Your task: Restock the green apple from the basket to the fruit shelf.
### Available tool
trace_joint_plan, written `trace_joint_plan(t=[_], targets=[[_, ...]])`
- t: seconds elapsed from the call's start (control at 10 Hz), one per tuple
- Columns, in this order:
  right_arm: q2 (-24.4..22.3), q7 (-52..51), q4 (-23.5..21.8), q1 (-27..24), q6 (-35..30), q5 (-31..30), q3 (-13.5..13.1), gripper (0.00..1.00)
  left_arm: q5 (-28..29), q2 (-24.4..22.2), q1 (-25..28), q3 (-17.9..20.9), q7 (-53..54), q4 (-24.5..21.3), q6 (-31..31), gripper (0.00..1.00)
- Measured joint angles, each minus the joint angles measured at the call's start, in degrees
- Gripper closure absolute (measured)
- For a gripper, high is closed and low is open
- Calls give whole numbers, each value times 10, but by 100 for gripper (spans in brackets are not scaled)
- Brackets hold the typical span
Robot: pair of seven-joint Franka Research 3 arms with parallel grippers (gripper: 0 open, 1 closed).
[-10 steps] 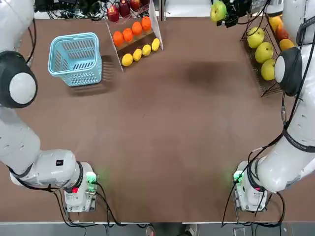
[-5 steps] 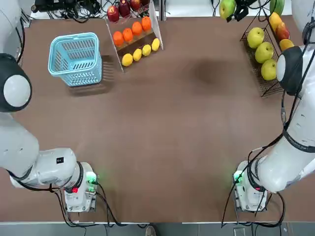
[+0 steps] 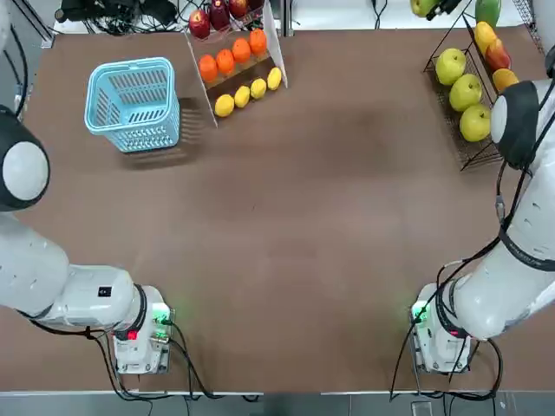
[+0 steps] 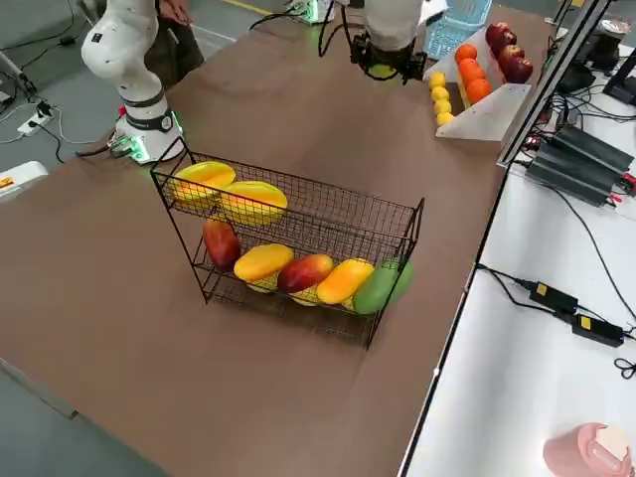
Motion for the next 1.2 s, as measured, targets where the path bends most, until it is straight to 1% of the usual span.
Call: trace_joint_plan(t=[0.2, 0.3, 0.4, 0.5, 0.6, 0.7, 0.8, 1.0, 1.2], targets=[[0, 47, 37, 1, 1, -90, -1, 12, -6, -14, -5, 11, 7, 0, -10, 0], [0, 80, 48, 2, 1, -126, -2, 12, -7, -14, -5, 13, 7, 0, -10, 0], [0, 112, 53, 3, 1, -151, -4, 12, -7, -14, -5, 14, 8, 0, -10, 0], [0, 139, 54, 3, 1, -163, -15, 12, -7, -14, -5, 15, 8, 0, -10, 0], [0, 160, 54, 3, 0, -173, -32, 12, -6, -14, -4, 16, 8, 0, -10, 0], [0, 181, 57, 3, 0, -189, -47, 12, -3, -15, -4, 17, 8, 3, -10, 0], [-2, 210, 66, 3, -3, -215, -56, 12, 2, -15, -4, 18, 8, 8, -10, 0], [-4, 263, 85, 4, -12, -269, -58, 12, 28, -15, -5, 17, 8, 11, -10, 0], [-5, 270, 104, 4, -12, -336, -58, 12, 36, -14, -7, 16, 8, 11, -10, 0]])
